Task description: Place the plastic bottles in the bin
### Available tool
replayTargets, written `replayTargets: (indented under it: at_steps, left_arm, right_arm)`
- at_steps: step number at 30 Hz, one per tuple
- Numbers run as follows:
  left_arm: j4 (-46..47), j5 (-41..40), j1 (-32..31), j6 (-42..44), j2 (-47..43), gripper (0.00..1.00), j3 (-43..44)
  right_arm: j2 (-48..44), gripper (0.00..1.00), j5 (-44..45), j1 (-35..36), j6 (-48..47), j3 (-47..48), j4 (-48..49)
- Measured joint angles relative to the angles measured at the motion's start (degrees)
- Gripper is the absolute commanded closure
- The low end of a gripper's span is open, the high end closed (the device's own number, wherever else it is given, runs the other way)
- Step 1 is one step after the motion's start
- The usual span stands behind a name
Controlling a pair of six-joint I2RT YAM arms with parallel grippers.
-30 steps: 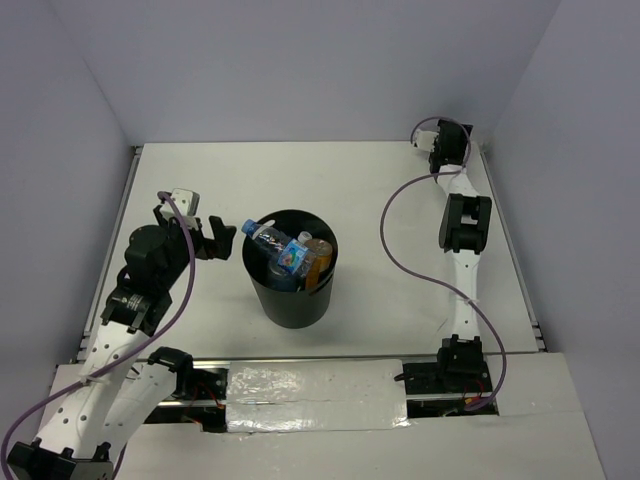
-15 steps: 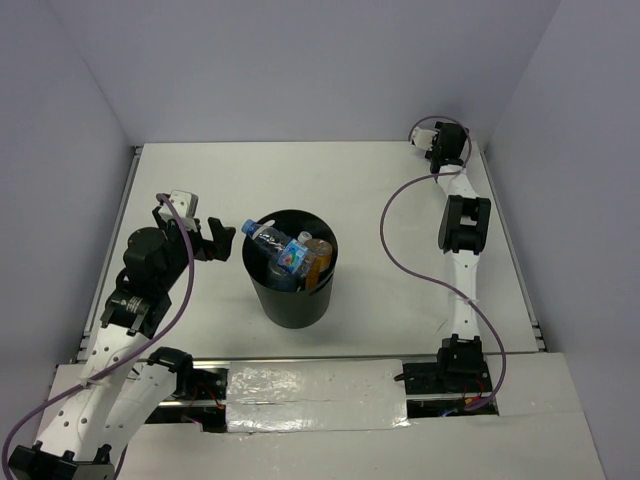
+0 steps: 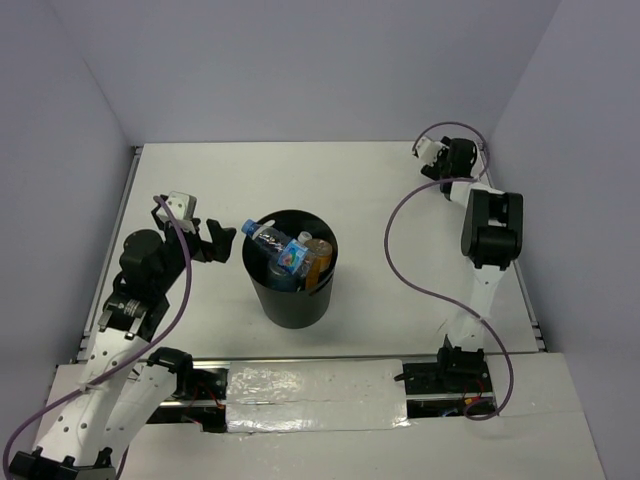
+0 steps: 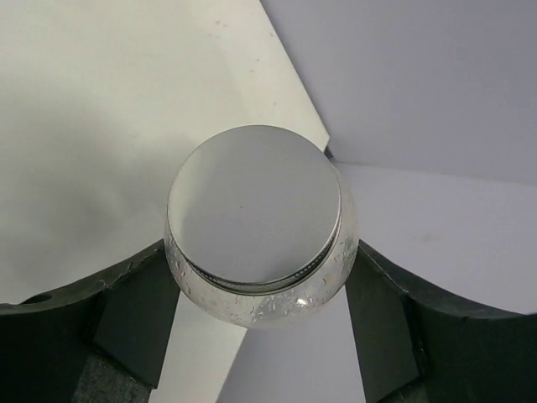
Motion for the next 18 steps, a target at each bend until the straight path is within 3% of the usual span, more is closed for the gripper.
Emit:
replayTargets:
  at_steps: [4, 8, 13, 18]
  left_arm:
    - [0.1, 1.1, 0.2, 0.0, -1.1, 0.01, 0.0]
    - [0.4, 2.1, 0.5, -0.2, -2.3, 0.01, 0.0]
    - [0.4, 2.9, 0.7, -0.3, -4.0, 0.0, 0.0]
    - [0.5, 3.7, 0.8, -0.5, -5.5, 0.01, 0.0]
  right_arm:
    - [-12.5, 0.9, -5.8, 0.0, 7.4, -12.9, -1.2]
    - [-29.3, 0.91, -14.9, 0.0, 17.1, -21.2, -9.0]
    - [-48.1, 0.91, -30.4, 0.0, 29.0, -19.6, -20.5]
    - [-57.2, 0.9, -46.6, 3.3, 39.0, -13.4, -30.4]
